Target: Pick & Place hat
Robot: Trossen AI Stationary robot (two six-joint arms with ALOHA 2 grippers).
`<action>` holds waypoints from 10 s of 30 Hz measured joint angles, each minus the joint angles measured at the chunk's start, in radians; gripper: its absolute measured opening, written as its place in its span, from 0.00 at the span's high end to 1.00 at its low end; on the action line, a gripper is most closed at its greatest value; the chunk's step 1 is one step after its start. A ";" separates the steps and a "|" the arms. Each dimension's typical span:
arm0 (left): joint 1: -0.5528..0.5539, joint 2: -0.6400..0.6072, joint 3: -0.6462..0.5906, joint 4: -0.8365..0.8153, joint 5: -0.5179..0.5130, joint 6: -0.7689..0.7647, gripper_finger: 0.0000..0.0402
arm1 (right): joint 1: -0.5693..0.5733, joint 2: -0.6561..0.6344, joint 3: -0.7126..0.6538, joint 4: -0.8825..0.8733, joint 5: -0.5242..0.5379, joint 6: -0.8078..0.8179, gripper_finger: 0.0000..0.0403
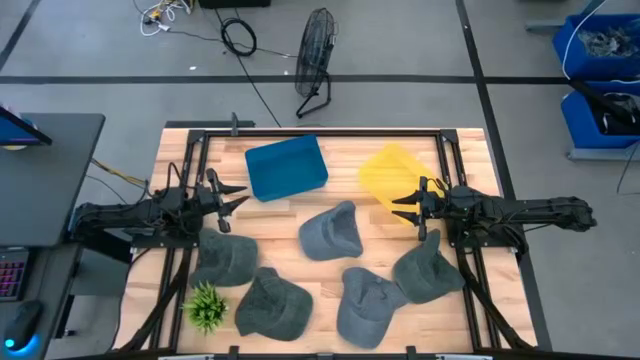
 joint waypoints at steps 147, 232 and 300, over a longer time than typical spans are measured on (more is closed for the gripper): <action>0.205 0.525 0.620 -0.372 0.190 -0.004 0.69 | 0.000 0.000 0.000 0.058 -0.013 0.037 0.64; 0.206 0.525 0.619 -0.276 0.185 -0.074 0.69 | 0.094 1.612 0.977 -0.239 -0.231 0.388 0.85; 0.206 0.524 0.619 -0.321 0.185 -0.078 0.69 | -0.278 1.168 0.800 -0.523 0.430 0.609 0.82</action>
